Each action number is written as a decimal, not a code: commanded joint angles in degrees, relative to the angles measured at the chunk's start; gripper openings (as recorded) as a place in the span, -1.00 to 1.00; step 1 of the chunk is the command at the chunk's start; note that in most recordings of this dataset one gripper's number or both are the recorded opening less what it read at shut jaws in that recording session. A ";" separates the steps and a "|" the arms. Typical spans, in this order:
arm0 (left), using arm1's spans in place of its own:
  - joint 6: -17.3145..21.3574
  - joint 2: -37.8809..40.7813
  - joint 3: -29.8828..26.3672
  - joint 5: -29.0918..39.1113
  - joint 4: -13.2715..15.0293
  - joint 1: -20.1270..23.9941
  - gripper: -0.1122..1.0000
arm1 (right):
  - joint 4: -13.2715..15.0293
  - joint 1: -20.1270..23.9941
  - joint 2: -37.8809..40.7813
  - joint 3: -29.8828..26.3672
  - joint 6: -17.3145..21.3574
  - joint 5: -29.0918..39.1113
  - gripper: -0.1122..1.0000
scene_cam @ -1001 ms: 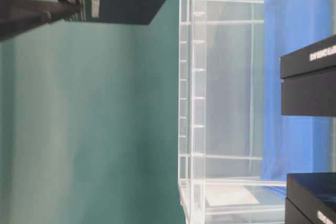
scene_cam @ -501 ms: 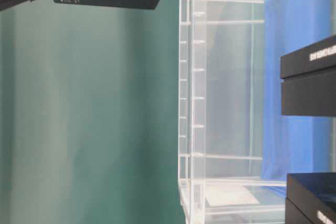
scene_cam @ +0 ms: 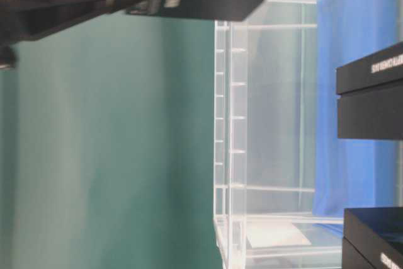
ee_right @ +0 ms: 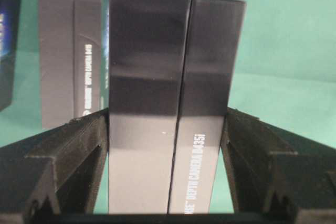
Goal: Take out the box from the case.
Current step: 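Carry the box over the front wall and lower it right of the others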
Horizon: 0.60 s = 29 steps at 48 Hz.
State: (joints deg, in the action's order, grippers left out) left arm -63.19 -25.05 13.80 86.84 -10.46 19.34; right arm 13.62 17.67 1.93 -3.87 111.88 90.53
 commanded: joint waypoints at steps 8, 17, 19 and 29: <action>0.09 -0.62 -0.62 -0.09 0.09 -0.18 0.94 | -1.41 0.09 -0.97 5.98 1.14 -6.59 0.39; 0.09 -0.62 -0.62 -0.09 0.09 -0.18 0.94 | -2.37 0.18 -0.97 10.81 2.64 -11.34 0.39; 0.09 -0.62 -0.62 -0.09 0.09 -0.18 0.94 | -2.64 0.09 -0.97 11.87 2.90 -12.22 0.39; 0.09 -0.62 -0.62 -0.09 0.09 -0.18 0.94 | -3.43 0.09 -0.88 16.79 3.34 -17.75 0.39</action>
State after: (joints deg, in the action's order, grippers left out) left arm -63.19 -25.05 13.80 86.84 -10.46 19.34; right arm 10.20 17.75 1.85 12.48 115.05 74.18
